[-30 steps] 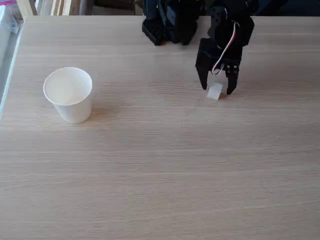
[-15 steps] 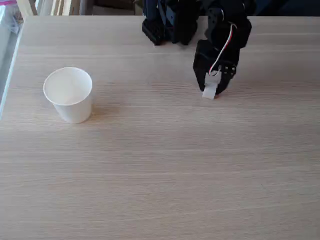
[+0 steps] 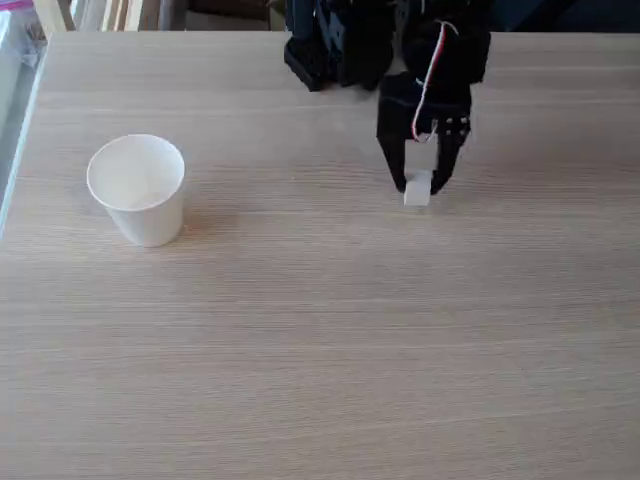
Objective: Grasp a block and put it in the bin.
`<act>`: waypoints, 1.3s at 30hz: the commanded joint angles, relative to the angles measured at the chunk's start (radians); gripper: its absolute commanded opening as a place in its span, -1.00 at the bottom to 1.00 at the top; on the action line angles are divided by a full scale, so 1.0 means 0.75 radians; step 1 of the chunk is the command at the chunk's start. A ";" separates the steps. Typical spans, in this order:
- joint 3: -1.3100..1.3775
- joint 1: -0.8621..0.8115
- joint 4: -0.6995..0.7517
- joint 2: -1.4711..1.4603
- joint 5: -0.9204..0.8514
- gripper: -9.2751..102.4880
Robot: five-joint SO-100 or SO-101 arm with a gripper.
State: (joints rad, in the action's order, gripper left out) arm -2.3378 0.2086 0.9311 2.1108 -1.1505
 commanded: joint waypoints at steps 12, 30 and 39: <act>-0.094 -0.376 -0.346 0.340 -0.430 -0.77; 0.354 -0.775 -0.297 0.184 -0.436 -0.77; 0.534 -0.980 -0.262 0.008 -0.409 -0.76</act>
State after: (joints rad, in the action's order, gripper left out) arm -2.0003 -0.4832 0.7210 2.1445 -1.4711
